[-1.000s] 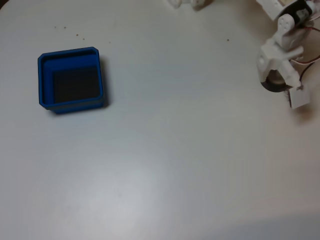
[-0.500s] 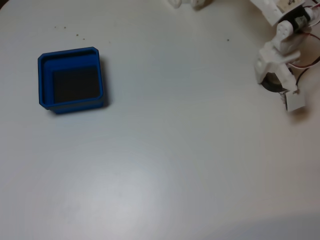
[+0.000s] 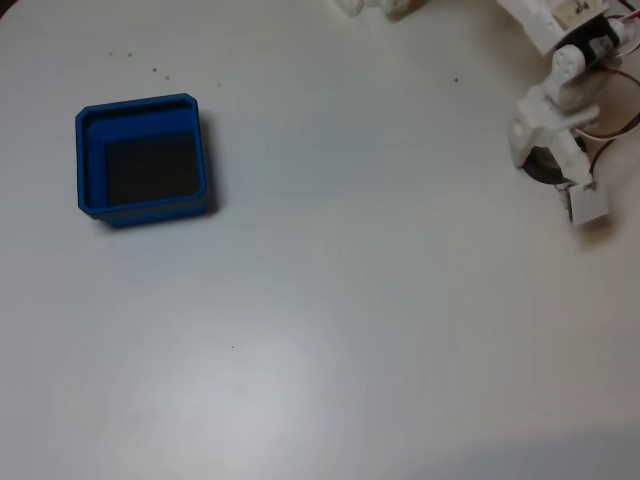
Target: Pick the black tape roll and drop it in the blue box
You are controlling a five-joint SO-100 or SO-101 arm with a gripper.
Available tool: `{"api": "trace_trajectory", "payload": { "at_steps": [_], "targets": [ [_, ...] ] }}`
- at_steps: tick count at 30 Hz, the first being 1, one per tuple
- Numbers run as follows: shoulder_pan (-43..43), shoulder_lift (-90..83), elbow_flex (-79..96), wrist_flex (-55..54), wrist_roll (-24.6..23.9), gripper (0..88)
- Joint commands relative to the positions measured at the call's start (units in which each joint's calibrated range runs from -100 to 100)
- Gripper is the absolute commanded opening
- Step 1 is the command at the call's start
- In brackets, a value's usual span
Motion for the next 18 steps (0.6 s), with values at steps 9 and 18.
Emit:
{"api": "trace_trajectory", "payload": {
  "at_steps": [9,18],
  "targets": [
    [0.28,0.23,-2.37,-0.96,-0.27,16.8],
    [1.35,0.06,-2.37,-0.05,-0.18,2.2]
  ]
}}
